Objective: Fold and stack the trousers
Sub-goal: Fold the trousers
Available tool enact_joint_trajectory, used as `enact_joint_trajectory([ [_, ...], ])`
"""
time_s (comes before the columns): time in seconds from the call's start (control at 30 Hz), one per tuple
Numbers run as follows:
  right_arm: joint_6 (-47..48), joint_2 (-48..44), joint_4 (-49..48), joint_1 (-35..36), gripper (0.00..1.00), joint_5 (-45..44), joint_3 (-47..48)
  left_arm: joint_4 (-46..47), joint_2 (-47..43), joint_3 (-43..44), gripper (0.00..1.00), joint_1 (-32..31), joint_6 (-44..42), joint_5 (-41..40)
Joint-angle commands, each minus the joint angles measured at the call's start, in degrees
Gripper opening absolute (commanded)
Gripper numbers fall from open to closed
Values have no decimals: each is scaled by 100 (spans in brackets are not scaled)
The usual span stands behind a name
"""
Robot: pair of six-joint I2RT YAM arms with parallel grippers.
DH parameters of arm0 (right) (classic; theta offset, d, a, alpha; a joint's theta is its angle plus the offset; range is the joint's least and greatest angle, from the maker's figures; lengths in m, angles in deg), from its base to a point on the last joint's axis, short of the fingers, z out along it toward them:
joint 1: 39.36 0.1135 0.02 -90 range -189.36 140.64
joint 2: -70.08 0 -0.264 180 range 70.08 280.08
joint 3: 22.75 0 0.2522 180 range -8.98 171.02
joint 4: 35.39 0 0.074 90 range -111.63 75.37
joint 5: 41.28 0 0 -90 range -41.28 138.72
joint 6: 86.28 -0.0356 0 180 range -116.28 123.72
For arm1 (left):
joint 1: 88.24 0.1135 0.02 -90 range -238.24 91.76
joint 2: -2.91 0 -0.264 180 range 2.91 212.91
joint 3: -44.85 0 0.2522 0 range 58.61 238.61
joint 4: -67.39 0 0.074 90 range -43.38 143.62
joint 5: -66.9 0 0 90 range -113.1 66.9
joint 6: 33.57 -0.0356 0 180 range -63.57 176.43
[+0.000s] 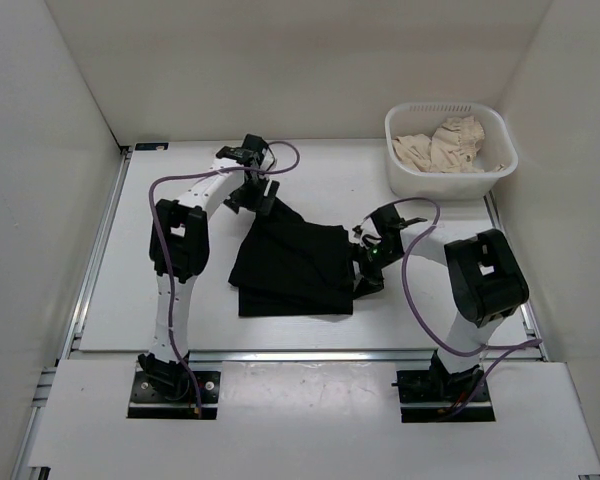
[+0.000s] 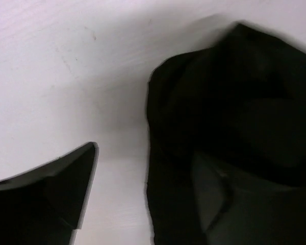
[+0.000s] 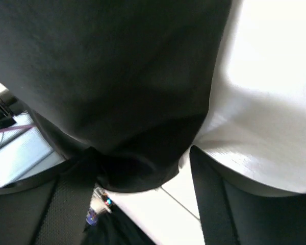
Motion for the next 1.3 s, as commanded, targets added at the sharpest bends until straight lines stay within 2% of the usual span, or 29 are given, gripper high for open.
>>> enact_joint_trajectory([
  [0.0, 517, -210, 701, -86, 79, -6, 291, -420, -207, -31, 97, 129, 30, -181],
  [0.03, 517, -307, 701, -190, 80, -6, 291, -472, -347, -31, 100, 129, 30, -181],
  [0.2, 219, -975, 640, -622, 82, -769, 800, -815, -1050, 92, 100, 673, 30, 134],
  [0.27, 157, -976, 640, -622, 82, -1226, 1309, -894, -1621, -258, 100, 787, 30, 345],
  [0.3, 157, -976, 640, -622, 82, -1628, 1494, -895, -1814, -799, 100, 849, 30, 503],
  [0.37, 314, -766, 640, -561, 82, -1895, 2056, -956, -2279, -1426, 100, 849, 30, 679],
  [0.4, 411, -487, 718, -561, 82, -1957, 2275, -956, -2404, -2064, 100, 849, 30, 880],
  [0.5, 946, 314, 1051, -114, 82, -1957, 3548, -956, -2625, -3059, 100, 849, 30, 1241],
  [0.53, 1122, 542, 1357, 262, 82, -2096, 3935, -895, -2686, -3229, 100, 849, 30, 1347],
  [0.57, 1446, 1040, 1500, 457, 84, -2211, 4739, -729, -2686, -3370, 100, 849, 30, 1479],
  [0.63, 1685, 1561, 1781, 966, 85, -2431, 5804, -518, -2686, -3556, 100, 849, 30, 2049],
  [0.7, 1739, 2265, 1782, 1301, 85, -2615, 6309, -298, -2599, -3626, 100, 849, 30, 2523],
  [0.77, 1687, 2817, 1590, 1451, 86, -2792, 6853, -122, -2494, -3678, 100, 849, 30, 2526],
  [0.9, 1108, 3330, 843, 1566, 89, -2609, 6953, 107, -2300, -3828, 99, 849, 30, 2885],
  [0.97, 966, 3549, 702, 1566, 89, -2450, 7006, 107, -2300, -3959, 84, 902, 30, 3280],
  [1.0, 887, 3602, 701, 1566, 87, -2371, 7058, 107, -2239, -3960, 67, 902, 30, 3395],
  [1.1, 807, 3656, 544, 1566, 80, -2318, 6920, 55, -2186, -4206, 53, 849, 30, 3545],
  [1.17, 641, 3656, 377, 1566, 65, -2388, 6840, 2, -2133, -4320, 31, 797, 30, 3703],
  [1.2, 580, 3656, 306, 1566, 59, -2388, 6787, 2, -2072, -4399, 24, 797, 30, 3799],
  [1.23, 414, 3656, 219, 1566, 49, -2283, 6786, -50, -2019, -4399, 17, 797, 30, 3896],
  [1.27, 325, 3656, 70, 1497, 45, -2169, 6786, -51, -2018, -4460, 14, 797, 30, 4027],
])
